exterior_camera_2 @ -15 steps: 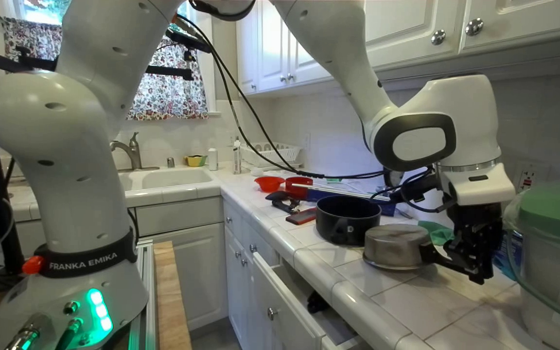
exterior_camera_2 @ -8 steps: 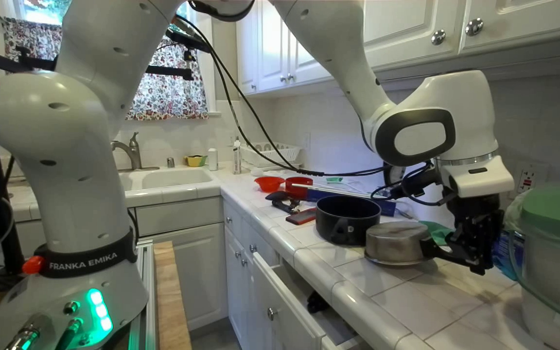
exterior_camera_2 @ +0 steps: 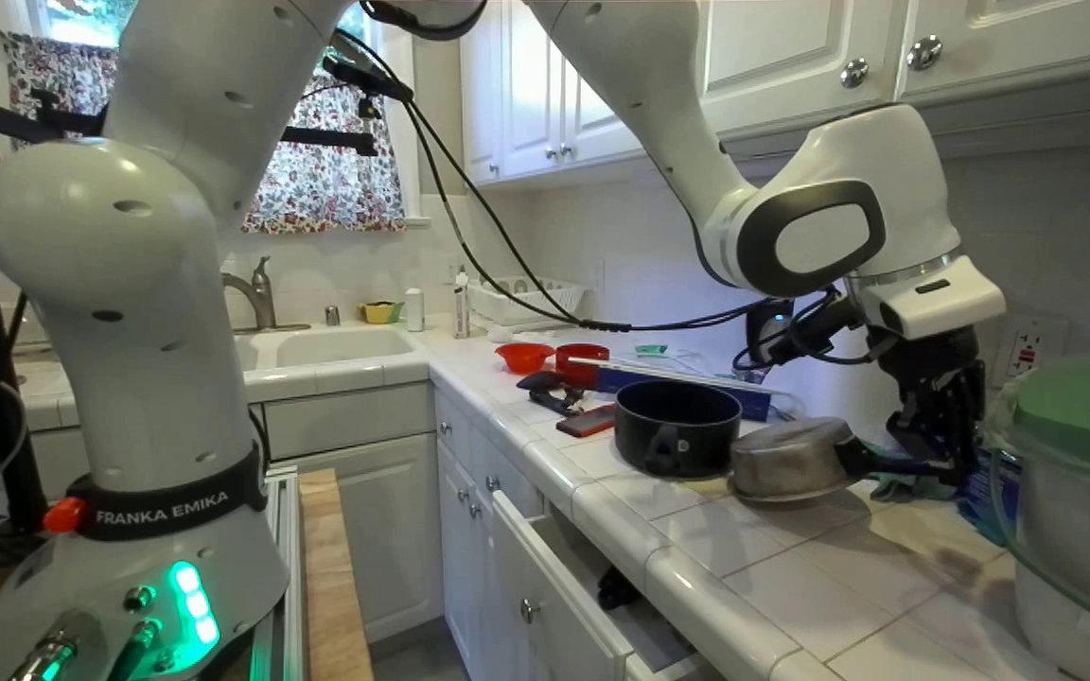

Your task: Place the pan in the pot

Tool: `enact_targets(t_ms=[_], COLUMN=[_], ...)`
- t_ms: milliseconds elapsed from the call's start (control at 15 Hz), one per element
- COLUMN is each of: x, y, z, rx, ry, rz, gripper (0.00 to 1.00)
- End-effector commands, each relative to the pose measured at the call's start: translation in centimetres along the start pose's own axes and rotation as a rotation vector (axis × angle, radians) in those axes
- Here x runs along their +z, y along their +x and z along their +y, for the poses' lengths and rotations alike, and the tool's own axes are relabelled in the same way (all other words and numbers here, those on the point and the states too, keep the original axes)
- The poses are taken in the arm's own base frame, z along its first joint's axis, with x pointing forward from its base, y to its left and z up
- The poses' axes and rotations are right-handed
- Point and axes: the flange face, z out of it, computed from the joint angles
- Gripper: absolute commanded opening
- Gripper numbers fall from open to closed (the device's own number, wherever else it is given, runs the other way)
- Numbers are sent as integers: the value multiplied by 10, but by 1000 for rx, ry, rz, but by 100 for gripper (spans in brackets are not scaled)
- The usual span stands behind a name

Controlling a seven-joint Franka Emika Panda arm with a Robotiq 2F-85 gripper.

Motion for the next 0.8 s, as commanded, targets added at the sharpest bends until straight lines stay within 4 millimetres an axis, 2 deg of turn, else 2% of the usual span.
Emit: enact_targets(t_ms=[0,400,733], x=[-26,-56,-72], y=[-8,-29,-44], z=[-18,-42,-54], rx=[-32,-118,-174], ry=[64,132,142], rz=[63,146,172], gripper=[10,10,10])
